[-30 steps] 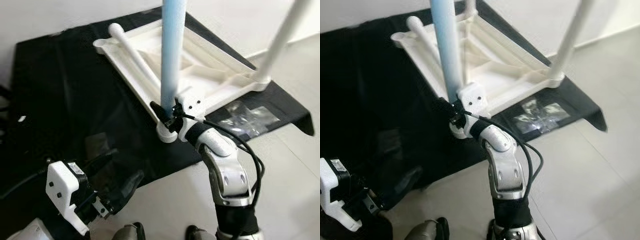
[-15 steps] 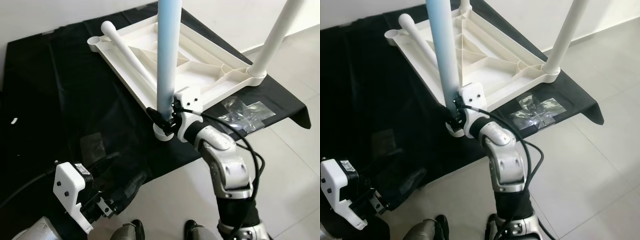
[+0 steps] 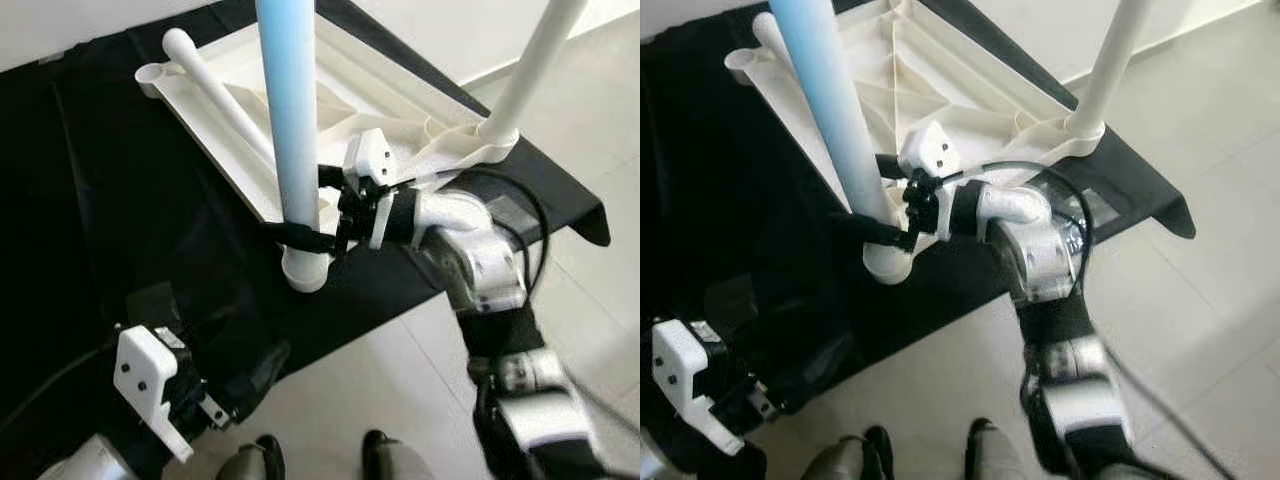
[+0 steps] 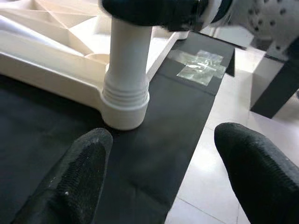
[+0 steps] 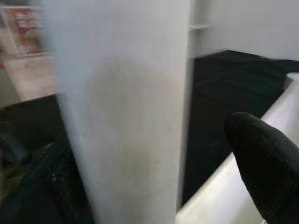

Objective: Building children table

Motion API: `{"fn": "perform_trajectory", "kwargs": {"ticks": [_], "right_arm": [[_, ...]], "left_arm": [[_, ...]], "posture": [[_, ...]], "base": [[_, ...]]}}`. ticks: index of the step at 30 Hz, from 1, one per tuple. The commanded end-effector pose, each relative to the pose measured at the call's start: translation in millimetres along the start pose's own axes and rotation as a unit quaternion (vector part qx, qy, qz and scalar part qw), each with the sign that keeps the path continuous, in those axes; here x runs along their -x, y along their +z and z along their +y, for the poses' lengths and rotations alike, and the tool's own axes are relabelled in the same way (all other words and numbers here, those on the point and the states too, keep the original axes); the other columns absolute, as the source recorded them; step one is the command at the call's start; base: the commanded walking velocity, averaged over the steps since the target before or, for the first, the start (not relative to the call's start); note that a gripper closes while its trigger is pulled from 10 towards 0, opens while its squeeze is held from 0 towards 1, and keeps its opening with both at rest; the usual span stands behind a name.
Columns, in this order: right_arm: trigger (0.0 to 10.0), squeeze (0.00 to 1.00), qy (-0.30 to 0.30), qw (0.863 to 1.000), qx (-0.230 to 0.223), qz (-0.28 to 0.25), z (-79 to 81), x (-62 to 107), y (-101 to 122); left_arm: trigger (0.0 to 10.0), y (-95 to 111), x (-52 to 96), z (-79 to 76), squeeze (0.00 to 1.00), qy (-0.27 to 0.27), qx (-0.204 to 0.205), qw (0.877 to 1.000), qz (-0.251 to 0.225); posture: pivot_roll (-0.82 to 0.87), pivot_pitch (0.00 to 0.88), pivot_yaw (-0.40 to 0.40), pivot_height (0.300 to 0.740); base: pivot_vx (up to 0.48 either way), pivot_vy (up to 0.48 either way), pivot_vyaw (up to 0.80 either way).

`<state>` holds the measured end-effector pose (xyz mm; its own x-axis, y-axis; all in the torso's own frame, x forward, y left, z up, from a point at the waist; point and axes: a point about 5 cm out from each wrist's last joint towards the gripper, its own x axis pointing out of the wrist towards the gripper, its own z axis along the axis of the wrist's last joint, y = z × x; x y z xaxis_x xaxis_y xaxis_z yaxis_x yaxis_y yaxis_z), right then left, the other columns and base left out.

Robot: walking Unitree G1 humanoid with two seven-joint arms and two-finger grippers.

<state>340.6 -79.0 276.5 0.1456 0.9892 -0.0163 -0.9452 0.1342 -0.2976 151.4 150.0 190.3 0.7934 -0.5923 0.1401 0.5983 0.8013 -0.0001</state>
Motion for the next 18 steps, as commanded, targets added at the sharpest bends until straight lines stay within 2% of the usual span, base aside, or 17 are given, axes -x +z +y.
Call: {"fn": "perform_trajectory", "kwargs": {"ticks": [1,6,7,9,10,18], "right_arm": [[10.0,0.00,0.057,0.998,-0.013,-0.003,4.5,-3.8,-6],[9.8,0.00,0.084,0.996,-0.028,0.003,-6.9,-4.2,-8],[1.5,0.00,0.090,0.995,-0.031,0.002,-11.0,-4.1,-8],[1.5,0.00,0.092,0.995,-0.031,0.002,-11.8,-3.8,-9],[0.0,0.00,0.102,0.994,-0.038,-0.001,-12.7,-2.4,-9],[0.0,0.00,0.113,0.993,-0.039,-0.011,-17.9,3.4,-11]], "left_arm": [[10.0,-6,0.4,-0.3,0.00,0.011,0.005,1.000,0.006],[10.0,-9,-1.1,-0.6,0.00,0.018,0.006,1.000,0.003],[10.0,-10,-0.9,-1.1,0.00,0.020,0.006,1.000,0.003],[10.0,-10,-0.7,-1.3,0.00,0.021,0.006,1.000,0.002],[10.0,-10,-0.2,-1.9,0.00,0.022,0.007,1.000,0.003],[10.0,-12,-0.8,-2.4,0.00,0.024,0.006,1.000,0.002]], "posture": [[0.05,0.300,0.030,0.740],[0.06,0.306,0.027,0.740],[0.06,0.305,0.028,0.740],[0.06,0.305,0.028,0.740],[0.06,0.305,0.028,0.740],[0.05,0.301,0.029,0.740]], "base": [[0.000,0.000,0.00],[0.000,0.000,0.00],[0.000,0.000,0.00],[0.000,0.000,0.00],[0.000,0.000,0.00],[0.000,0.000,0.00]]}}
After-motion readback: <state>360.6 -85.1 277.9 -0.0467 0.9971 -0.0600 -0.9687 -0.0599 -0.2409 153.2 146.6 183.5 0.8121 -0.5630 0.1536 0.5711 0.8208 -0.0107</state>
